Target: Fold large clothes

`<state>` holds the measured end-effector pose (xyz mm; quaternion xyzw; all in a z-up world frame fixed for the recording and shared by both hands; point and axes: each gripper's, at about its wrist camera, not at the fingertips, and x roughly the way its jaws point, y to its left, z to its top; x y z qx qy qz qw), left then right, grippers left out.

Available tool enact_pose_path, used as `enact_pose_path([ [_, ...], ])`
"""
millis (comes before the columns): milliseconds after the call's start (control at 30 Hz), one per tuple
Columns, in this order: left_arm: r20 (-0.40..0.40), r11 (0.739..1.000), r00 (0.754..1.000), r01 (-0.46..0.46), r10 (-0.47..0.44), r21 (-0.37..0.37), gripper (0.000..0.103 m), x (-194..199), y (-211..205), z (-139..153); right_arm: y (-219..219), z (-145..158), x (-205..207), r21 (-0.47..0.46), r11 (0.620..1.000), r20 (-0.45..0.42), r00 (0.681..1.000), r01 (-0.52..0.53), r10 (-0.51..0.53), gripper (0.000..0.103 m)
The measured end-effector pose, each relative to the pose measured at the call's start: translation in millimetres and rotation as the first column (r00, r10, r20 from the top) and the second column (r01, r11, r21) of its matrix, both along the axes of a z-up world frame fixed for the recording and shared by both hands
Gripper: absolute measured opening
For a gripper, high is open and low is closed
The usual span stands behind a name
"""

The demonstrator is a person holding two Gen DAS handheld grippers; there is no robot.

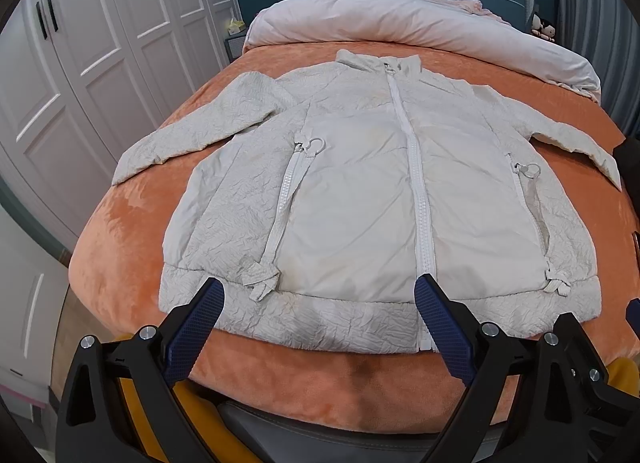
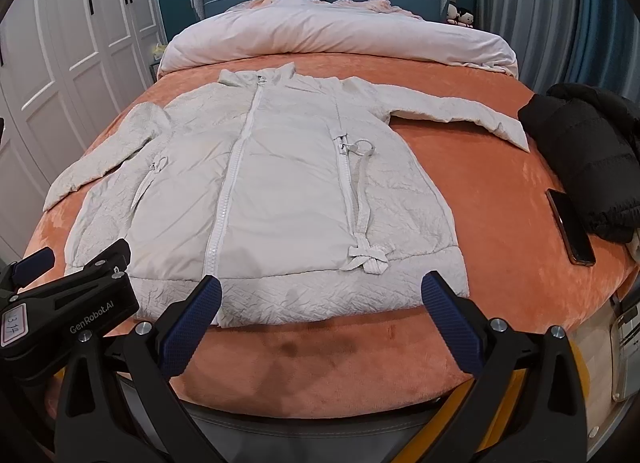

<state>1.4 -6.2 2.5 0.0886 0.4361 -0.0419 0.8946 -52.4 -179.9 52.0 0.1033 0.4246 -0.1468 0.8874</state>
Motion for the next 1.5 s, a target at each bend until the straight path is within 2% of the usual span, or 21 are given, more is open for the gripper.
enact_pose_path([
  [167, 0.001, 1.000, 1.000, 0.003, -0.003, 0.000, 0.091, 0, 0, 0, -8, 7, -6, 0.000, 1.000, 0.001, 1.000, 0.000, 0.000, 0.098],
  [200, 0.001, 1.000, 1.000, 0.003, -0.003, 0.000, 0.091, -1, 0, 0, 3, -4, 2, -0.003, 1.000, -0.002, 1.000, 0.010, -0.010, 0.098],
  [1500, 0.004, 1.000, 1.000, 0.002, -0.002, 0.006, 0.089, -2, -2, -1, 2, -10, 3, 0.000, 1.000, -0.015, 1.000, 0.017, -0.017, 0.097],
])
